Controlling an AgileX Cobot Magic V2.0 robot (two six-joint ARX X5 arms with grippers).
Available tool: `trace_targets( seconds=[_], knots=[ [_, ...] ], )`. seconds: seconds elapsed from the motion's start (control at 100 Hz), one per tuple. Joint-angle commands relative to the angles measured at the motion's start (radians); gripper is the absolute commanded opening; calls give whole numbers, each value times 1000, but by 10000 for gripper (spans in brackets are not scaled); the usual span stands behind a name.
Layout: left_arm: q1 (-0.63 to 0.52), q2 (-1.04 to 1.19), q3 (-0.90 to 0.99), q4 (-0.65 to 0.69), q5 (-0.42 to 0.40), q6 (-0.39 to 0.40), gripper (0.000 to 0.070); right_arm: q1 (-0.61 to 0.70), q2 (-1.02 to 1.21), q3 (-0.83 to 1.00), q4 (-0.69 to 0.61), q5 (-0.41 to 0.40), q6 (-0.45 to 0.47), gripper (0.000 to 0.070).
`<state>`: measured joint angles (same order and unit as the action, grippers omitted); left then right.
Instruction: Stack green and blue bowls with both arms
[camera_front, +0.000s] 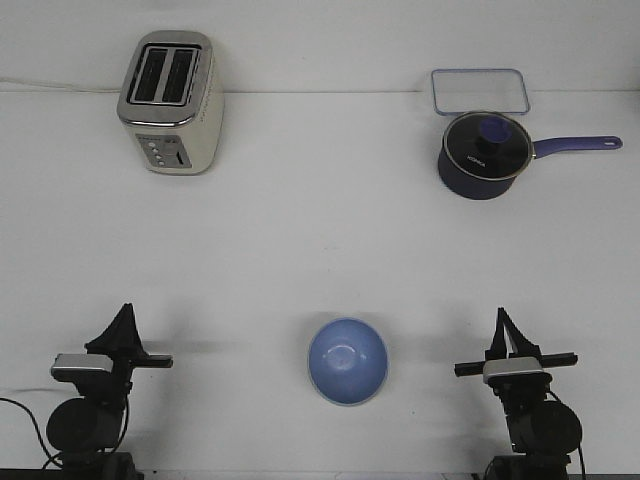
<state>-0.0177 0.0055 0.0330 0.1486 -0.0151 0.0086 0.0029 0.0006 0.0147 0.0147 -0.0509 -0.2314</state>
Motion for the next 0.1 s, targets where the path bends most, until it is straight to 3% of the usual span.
trace_targets(
  seconds=[0.0,0.09],
  knots=[
    [0,-2,-19,10,5,-5,15,-1,0,-2,13,0,-4,0],
    [0,-2,-19,10,5,-5,15,-1,0,-2,13,0,-4,0]
  ],
)
